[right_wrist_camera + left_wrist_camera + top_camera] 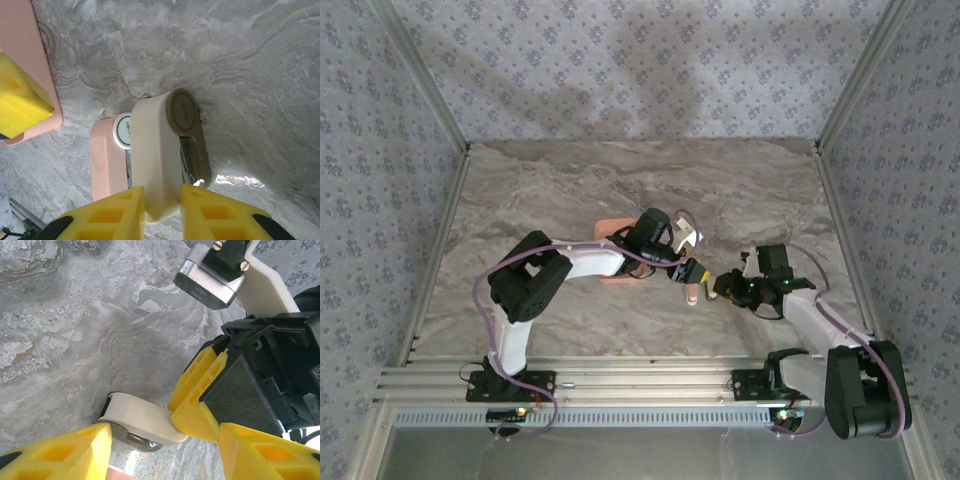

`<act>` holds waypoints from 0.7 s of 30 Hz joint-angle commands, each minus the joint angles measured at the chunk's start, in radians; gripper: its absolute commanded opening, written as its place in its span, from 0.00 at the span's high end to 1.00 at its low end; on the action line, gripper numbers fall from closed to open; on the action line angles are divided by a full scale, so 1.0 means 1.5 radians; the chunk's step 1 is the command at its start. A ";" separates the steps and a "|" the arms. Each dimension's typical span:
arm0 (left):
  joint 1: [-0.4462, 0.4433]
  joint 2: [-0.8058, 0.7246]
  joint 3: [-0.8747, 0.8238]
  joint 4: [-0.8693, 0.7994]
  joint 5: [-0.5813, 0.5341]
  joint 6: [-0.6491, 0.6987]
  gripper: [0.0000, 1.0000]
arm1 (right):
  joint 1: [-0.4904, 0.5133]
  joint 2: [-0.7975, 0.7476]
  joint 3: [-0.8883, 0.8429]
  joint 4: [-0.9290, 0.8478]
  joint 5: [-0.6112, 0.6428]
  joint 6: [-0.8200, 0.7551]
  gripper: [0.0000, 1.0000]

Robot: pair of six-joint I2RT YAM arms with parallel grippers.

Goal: Load the staples into the stapler

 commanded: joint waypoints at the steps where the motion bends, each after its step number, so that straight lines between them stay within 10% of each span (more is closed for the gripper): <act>1: 0.004 -0.027 -0.008 0.018 0.002 -0.006 0.41 | 0.005 0.010 -0.020 -0.018 0.020 -0.013 0.77; 21: 0.004 -0.028 -0.010 0.017 0.000 -0.007 0.41 | 0.007 0.034 -0.022 -0.071 0.073 -0.011 0.84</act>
